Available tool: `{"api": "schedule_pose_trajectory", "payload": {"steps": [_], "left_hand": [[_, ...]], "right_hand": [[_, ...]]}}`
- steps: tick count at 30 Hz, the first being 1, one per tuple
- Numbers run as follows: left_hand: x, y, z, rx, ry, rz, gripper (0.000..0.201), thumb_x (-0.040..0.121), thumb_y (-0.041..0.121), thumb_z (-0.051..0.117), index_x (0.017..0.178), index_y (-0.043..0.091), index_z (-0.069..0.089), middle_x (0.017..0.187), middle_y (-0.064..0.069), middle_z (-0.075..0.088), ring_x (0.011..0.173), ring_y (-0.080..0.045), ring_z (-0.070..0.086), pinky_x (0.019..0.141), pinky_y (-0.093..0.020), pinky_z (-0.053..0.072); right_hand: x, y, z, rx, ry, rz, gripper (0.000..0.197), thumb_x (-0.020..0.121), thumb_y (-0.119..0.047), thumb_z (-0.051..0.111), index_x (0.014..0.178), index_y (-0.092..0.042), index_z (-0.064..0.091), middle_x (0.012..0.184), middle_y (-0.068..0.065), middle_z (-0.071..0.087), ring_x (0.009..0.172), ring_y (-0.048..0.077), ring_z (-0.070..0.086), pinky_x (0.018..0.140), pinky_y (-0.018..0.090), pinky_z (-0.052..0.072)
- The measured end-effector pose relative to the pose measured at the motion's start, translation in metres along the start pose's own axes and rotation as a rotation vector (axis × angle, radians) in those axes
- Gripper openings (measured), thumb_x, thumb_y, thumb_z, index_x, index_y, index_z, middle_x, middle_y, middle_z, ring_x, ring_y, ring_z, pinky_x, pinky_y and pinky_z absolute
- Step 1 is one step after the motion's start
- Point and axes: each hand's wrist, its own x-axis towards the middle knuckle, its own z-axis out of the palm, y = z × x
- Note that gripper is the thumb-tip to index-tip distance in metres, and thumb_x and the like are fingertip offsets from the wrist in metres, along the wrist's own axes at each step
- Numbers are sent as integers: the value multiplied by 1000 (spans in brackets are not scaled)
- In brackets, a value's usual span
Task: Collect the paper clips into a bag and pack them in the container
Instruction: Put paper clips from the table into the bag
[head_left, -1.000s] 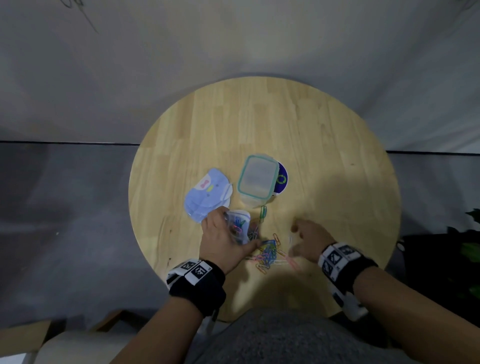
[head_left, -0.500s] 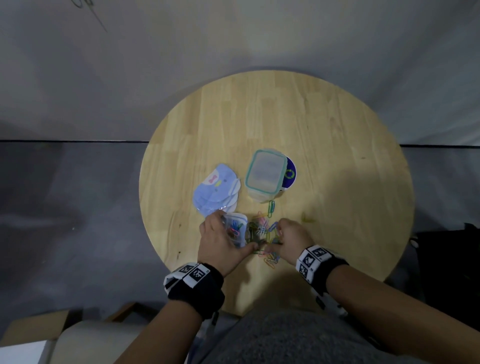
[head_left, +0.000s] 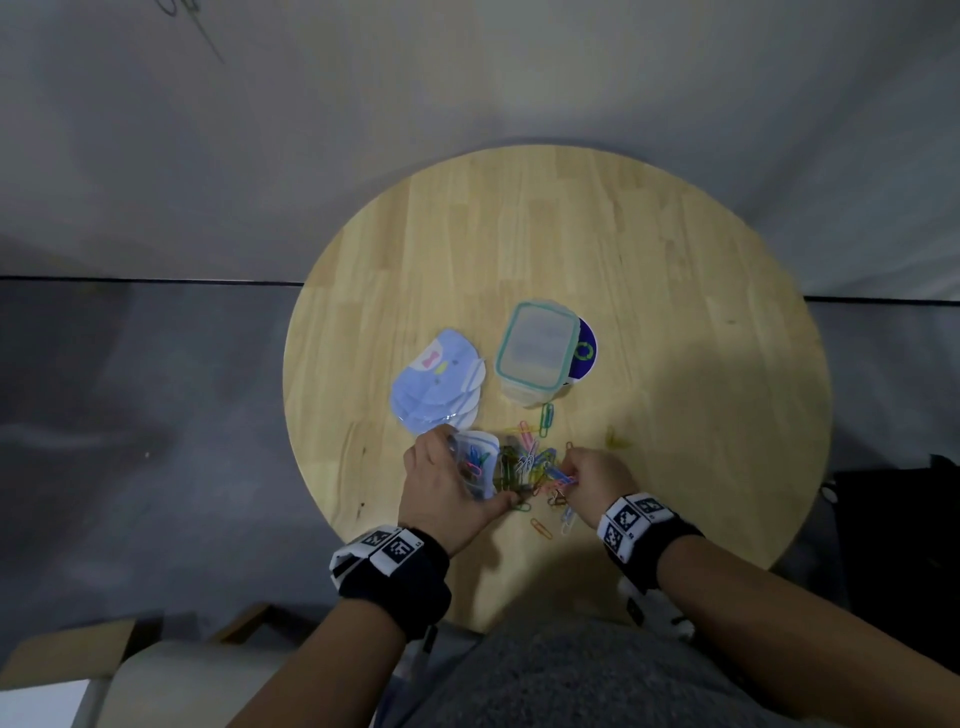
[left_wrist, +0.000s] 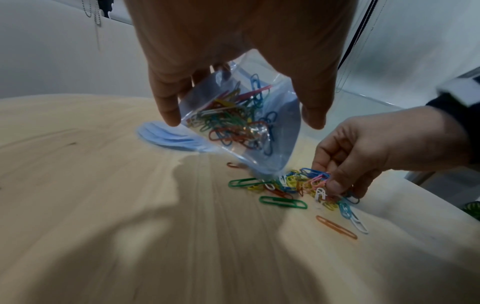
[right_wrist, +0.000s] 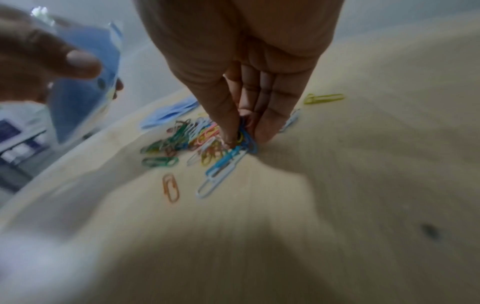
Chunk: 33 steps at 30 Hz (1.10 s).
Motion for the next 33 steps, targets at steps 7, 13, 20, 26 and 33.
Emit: {"api": "schedule_pose_trajectory", "payload": {"steps": [7, 13, 20, 26, 33], "left_hand": [[3, 10, 5, 9, -11, 41, 97, 48, 66, 78, 114, 4, 44, 101, -7, 44, 97, -27, 42, 83, -36, 40], [8, 23, 14, 61, -39, 88, 100, 46, 79, 61, 115, 9, 43, 103, -6, 48, 98, -28, 45, 76, -37, 44], [15, 43, 16, 32, 2, 120, 97, 47, 76, 61, 113, 6, 46, 100, -7, 48, 94, -29, 45, 75, -39, 44], [18, 47, 9, 43, 93, 173, 85, 51, 66, 62, 108, 5, 45, 94, -9, 47, 87, -29, 45, 69, -37, 42], [16, 55, 9, 113, 75, 175, 81, 48, 56, 68, 111, 10, 46, 96, -5, 48, 89, -29, 46, 68, -35, 40]], "right_hand": [[-2, 1, -38, 172, 34, 29, 18, 72, -13, 76, 89, -13, 72, 74, -1, 65, 77, 20, 60, 64, 23, 40], [-18, -18, -75, 576, 24, 6, 7, 72, 3, 72, 75, -2, 67, 58, 12, 64, 52, 21, 60, 57, 30, 55], [-24, -58, -86, 691, 15, -11, 13, 70, 3, 75, 69, -4, 64, 60, 11, 60, 49, 24, 57, 53, 30, 55], [-26, -63, -91, 281, -14, -23, 13, 64, 0, 74, 72, 7, 67, 49, 4, 55, 33, 7, 49, 48, 26, 47], [-23, -74, -96, -107, 92, -160, 8, 72, -2, 54, 72, 4, 59, 74, 16, 64, 77, 32, 61, 60, 34, 44]]}}
